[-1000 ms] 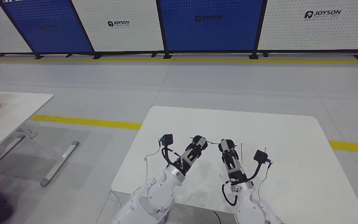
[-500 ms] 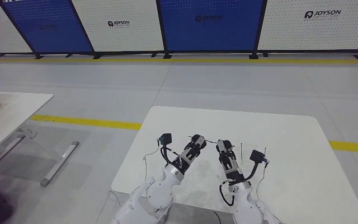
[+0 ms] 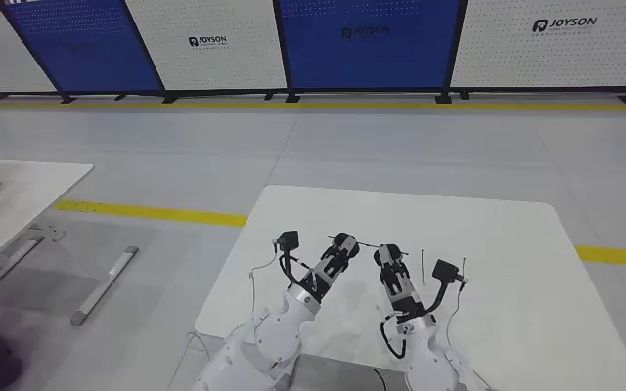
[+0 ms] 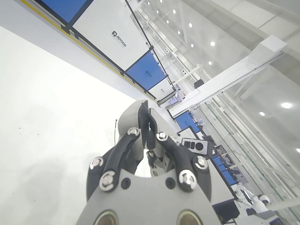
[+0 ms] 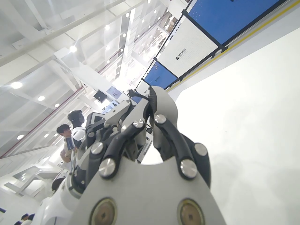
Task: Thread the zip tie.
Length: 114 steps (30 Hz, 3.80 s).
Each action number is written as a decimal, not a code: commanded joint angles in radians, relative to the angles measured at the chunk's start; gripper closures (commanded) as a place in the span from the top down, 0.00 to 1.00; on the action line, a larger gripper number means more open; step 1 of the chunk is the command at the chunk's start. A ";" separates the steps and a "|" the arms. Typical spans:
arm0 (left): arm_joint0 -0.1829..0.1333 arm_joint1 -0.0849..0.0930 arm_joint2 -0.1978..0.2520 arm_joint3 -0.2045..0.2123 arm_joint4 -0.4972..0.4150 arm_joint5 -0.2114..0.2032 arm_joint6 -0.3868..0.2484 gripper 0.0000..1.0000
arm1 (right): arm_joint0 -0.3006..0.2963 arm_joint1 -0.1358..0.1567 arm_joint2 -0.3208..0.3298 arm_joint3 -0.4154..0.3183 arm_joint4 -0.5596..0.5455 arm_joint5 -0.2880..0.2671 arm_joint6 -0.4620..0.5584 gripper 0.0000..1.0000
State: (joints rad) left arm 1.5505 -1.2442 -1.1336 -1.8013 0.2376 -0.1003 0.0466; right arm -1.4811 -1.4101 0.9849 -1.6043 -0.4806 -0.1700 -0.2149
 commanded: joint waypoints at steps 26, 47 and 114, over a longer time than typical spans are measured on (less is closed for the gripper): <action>0.012 0.003 -0.016 -0.019 -0.021 -0.026 -0.054 0.00 | 0.032 -0.003 0.021 0.010 0.059 -0.043 0.174 0.00; 0.000 -0.001 -0.011 -0.001 -0.001 -0.010 -0.021 0.00 | 0.024 -0.001 0.040 -0.003 0.039 -0.033 0.191 0.07; 0.002 -0.005 0.004 -0.012 0.028 -0.030 -0.030 0.00 | 0.006 0.005 0.079 -0.029 0.047 -0.052 0.240 0.00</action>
State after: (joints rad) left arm 1.5526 -1.2494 -1.1291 -1.8135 0.2656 -0.1296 0.0168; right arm -1.4781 -1.4049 1.0628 -1.6349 -0.4428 -0.2170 0.0141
